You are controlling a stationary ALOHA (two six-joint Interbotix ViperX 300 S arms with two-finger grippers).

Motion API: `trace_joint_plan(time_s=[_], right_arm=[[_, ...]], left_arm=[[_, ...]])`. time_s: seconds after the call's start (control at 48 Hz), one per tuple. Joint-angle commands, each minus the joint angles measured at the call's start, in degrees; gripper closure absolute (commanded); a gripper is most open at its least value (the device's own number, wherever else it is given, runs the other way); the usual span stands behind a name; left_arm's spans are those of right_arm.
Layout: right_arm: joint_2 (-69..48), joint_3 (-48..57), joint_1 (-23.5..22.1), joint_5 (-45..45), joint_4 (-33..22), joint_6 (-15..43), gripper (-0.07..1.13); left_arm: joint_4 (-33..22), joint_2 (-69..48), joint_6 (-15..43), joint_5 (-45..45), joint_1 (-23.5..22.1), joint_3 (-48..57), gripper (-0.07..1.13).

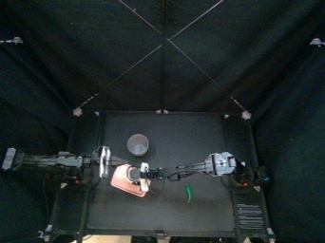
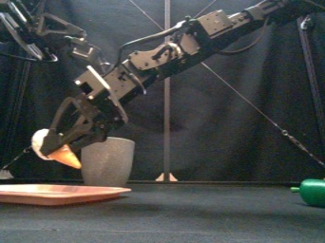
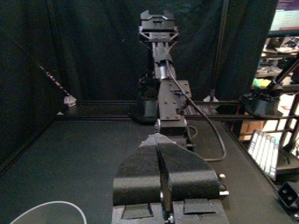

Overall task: Pick the ice cream then place it on the pink plate
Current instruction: Drop ice cream on the pink plate and return to neutral

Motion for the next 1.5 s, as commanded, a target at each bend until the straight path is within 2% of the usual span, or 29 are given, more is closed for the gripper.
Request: trace_joint_plan(time_s=[0.021,0.146,0.229,0.396,0.5,0.792,0.938,1.5], right_arm=[[-0.8,-3.5,0.0,0.5,-0.2,-0.1,0.3],[-1.0,-3.0,0.0,1.1,0.0,0.1,0.1],[-1.8,-2.1,-0.2,1.0,0.0,0.1,0.03],[-5.2,0.6,-0.4,-0.2,-0.2,0.1,0.03],[-10.9,5.9,-1.0,-1.1,-0.2,0.1,0.03],[-32.6,31.0,-3.9,-14.7,3.5,-0.1,0.03],[-42.5,40.7,-4.3,-19.1,3.6,-0.3,0.03],[-79.2,61.8,-3.6,-23.0,2.6,-0.3,0.03]], left_arm=[[0.1,0.0,0.0,-0.4,0.0,-0.7,1.09],[0.1,-0.2,0.1,-0.4,0.0,-0.6,1.09],[0.1,-0.2,0.1,-0.4,0.1,-0.6,1.09],[0.1,-0.2,0.1,-0.4,0.1,-0.5,1.09],[0.1,-0.3,0.1,-0.4,0.1,-0.5,1.09],[0.2,-0.5,0.1,-0.2,0.1,-0.3,1.09],[0.1,-0.7,0.1,-0.2,0.4,0.0,1.09],[0.1,-1.1,0.0,0.0,0.9,0.4,1.09]])
